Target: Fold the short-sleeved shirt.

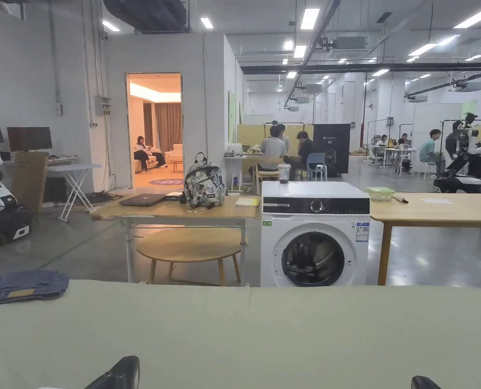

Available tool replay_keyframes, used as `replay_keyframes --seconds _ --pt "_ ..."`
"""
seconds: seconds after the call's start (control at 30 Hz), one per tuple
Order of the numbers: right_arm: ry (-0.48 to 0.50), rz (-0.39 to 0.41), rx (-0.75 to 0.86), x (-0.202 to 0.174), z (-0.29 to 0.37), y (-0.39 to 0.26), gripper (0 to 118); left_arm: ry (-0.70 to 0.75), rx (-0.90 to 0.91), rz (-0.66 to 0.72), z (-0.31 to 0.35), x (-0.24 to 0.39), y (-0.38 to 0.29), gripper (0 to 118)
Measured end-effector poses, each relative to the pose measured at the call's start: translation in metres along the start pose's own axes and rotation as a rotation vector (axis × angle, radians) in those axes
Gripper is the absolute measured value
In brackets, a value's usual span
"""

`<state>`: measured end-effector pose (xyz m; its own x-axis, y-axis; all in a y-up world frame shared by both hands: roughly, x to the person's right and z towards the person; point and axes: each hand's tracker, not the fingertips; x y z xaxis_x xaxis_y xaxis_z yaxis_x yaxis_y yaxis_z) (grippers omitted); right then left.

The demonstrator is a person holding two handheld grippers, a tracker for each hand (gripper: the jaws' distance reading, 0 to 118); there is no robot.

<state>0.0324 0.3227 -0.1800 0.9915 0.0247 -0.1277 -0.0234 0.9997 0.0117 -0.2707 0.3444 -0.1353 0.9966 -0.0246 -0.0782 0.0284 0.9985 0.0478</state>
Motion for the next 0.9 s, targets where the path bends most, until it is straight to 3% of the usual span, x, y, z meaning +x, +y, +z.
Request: replay_keyframes --seconds 0.9 --pt "0.002 0.014 0.001 -0.002 0.0011 0.0022 0 -0.011 -0.009 0.008 -0.0015 -0.0001 -0.0024 0"
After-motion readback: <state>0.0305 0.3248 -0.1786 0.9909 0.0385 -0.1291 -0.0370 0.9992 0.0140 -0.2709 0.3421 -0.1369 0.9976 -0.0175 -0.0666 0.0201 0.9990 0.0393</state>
